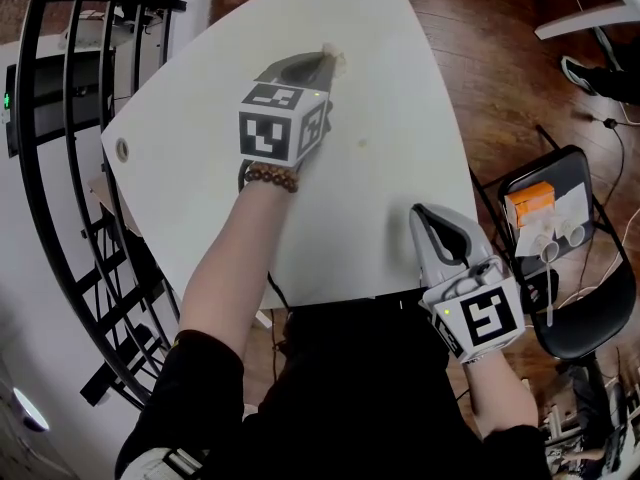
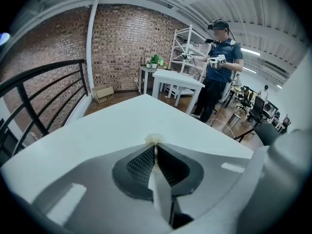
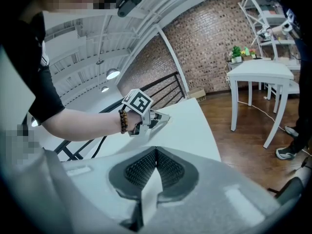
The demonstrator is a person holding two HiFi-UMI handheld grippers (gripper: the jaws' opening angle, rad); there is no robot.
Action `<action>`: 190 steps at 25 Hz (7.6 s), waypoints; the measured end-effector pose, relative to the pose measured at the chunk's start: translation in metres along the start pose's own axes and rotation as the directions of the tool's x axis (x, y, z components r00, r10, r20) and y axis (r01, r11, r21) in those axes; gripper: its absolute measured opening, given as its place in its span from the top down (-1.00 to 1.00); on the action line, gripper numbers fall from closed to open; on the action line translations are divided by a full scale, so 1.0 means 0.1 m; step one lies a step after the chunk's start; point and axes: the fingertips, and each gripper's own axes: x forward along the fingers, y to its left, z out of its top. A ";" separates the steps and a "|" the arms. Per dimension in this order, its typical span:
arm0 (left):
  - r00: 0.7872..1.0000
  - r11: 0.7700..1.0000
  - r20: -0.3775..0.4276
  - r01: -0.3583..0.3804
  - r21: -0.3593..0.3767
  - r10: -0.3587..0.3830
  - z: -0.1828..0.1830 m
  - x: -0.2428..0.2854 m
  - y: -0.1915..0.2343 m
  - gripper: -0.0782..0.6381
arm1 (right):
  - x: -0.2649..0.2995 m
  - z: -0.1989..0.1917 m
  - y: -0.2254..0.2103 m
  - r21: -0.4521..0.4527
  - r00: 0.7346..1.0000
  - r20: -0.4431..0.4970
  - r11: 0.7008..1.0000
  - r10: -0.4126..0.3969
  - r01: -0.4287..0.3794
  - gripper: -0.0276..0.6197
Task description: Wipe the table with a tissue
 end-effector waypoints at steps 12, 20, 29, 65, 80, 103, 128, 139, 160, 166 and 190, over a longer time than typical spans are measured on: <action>0.998 0.998 0.004 0.061 0.019 -0.061 0.13 0.15 -0.25 0.69 | -0.06 0.00 -0.09 0.022 1.000 0.014 0.999 -0.027 0.027 0.95; 0.994 0.994 0.031 0.105 0.017 -0.105 0.20 0.18 -0.40 0.69 | -0.13 0.01 -0.14 0.023 0.999 0.018 0.999 -0.044 0.044 0.95; 0.992 0.994 0.062 0.107 0.023 -0.109 0.25 -0.02 -0.47 0.69 | -0.17 0.06 -0.06 0.004 0.999 0.035 0.999 -0.036 0.036 0.95; 0.992 0.993 -0.029 0.119 -0.022 -0.120 -0.74 -0.77 -0.72 0.69 | -0.29 -0.03 0.38 -0.047 0.999 0.042 0.999 -0.008 0.010 0.95; 0.987 0.992 -0.094 0.127 -0.005 -0.127 -0.86 -0.61 -0.80 0.69 | -0.28 -0.04 0.30 -0.032 0.999 0.032 0.999 -0.014 0.016 0.95; 0.982 0.987 -0.108 0.159 0.008 -0.158 -0.74 -0.46 -1.01 0.69 | -0.38 -0.01 0.17 -0.017 0.998 0.050 0.999 -0.027 0.027 0.95; 0.982 0.982 -0.021 0.188 -0.032 -0.189 -0.71 -0.68 -1.29 0.69 | -0.50 0.07 0.24 -0.078 0.998 0.058 0.997 0.019 -0.014 0.95; 0.985 0.984 0.021 0.173 -0.038 -0.172 -0.89 -1.18 -1.27 0.69 | -0.43 0.11 0.53 -0.122 0.998 0.051 0.992 0.047 -0.040 0.95; 0.980 0.991 0.192 0.077 -0.114 -0.054 -1.53 -2.68 -1.09 0.69 | -0.57 -0.06 1.89 -0.309 0.991 0.057 0.946 0.124 -0.100 0.95; 0.972 0.989 0.234 0.043 -0.140 -0.009 -1.62 -3.09 -1.01 0.69 | -0.60 -0.10 2.19 -0.345 0.988 0.059 0.932 0.141 -0.113 0.95; 0.909 0.987 0.401 -0.065 -0.146 0.119 -1.83 -4.33 -1.08 0.69 | -0.85 -0.18 3.07 -0.462 0.974 0.122 0.879 0.191 -0.115 0.95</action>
